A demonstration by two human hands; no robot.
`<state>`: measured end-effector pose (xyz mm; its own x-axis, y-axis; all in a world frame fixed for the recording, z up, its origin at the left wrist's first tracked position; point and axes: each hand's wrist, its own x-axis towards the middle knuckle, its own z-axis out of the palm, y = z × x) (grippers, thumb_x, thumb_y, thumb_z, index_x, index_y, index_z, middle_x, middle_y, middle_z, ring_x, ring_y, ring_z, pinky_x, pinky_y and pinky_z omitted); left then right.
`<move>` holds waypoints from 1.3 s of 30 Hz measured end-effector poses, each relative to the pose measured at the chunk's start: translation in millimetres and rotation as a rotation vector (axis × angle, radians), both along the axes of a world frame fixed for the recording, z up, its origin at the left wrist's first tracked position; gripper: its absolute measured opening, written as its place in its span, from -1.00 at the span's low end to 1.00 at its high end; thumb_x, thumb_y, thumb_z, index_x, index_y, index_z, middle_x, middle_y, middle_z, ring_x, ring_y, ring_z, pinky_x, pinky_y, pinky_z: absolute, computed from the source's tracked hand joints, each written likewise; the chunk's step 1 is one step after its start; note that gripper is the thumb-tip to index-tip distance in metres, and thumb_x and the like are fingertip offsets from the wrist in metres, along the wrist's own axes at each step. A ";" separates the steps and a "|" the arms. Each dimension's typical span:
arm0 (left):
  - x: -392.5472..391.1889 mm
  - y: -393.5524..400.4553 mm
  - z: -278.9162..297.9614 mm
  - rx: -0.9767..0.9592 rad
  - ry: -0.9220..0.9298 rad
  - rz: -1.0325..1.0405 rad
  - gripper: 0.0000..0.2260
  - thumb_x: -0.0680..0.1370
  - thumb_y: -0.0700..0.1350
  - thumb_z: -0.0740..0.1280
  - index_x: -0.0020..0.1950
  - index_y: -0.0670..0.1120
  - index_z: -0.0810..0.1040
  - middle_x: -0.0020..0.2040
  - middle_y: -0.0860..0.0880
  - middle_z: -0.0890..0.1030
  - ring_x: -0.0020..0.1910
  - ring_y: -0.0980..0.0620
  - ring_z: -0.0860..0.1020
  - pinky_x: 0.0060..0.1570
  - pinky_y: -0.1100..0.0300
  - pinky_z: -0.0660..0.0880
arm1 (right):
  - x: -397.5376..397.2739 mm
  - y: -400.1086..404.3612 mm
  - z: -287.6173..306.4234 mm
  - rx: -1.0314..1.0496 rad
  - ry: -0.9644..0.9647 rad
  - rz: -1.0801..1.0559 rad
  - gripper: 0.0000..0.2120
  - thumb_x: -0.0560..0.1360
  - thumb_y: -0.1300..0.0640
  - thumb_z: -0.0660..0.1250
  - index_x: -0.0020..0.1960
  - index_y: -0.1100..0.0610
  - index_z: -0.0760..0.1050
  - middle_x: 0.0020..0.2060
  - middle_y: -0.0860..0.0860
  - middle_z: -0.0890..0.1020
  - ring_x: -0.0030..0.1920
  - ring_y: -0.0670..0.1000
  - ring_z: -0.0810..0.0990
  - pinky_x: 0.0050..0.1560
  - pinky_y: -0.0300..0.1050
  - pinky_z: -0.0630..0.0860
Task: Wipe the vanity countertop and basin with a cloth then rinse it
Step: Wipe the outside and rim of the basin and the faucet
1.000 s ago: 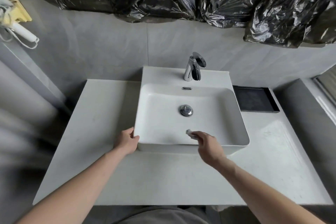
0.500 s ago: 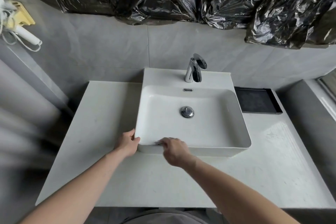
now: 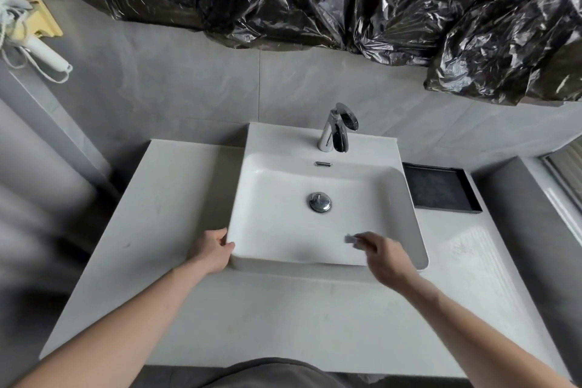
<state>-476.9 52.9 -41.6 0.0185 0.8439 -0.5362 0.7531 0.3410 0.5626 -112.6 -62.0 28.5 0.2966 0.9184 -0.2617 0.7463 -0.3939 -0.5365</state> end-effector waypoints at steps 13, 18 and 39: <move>1.2 -5.3 10.6 0.077 0.042 0.015 -0.75 0.48 0.05 0.39 0.10 -0.01 0.67 -0.07 0.04 0.74 -0.14 -0.04 0.70 -0.02 0.10 0.62 | -111.1 24.9 -42.9 -0.190 -0.033 0.255 -0.60 0.52 0.02 0.09 0.23 -0.12 0.59 0.18 -0.12 0.68 0.24 0.09 0.59 0.25 -0.04 0.49; -20.3 -13.7 12.9 0.043 -0.078 0.070 -0.80 0.53 0.06 0.41 0.13 0.09 0.69 0.02 0.04 0.73 0.01 -0.02 0.69 0.02 0.13 0.61 | -204.9 54.2 -28.7 -0.154 0.127 0.377 -0.61 0.53 0.08 0.13 0.27 0.00 0.58 0.21 0.06 0.67 0.23 0.17 0.58 0.21 -0.07 0.47; -1.9 -14.5 24.0 0.125 -0.070 0.019 -0.55 0.53 -0.10 0.44 0.42 -0.03 0.51 0.26 -0.06 0.64 0.28 0.00 0.58 0.28 0.18 0.44 | -72.1 -8.3 -34.6 -0.113 -0.071 0.087 -0.70 0.60 0.03 0.19 0.23 -0.15 0.61 0.18 -0.24 0.67 0.25 -0.05 0.60 0.25 -0.10 0.50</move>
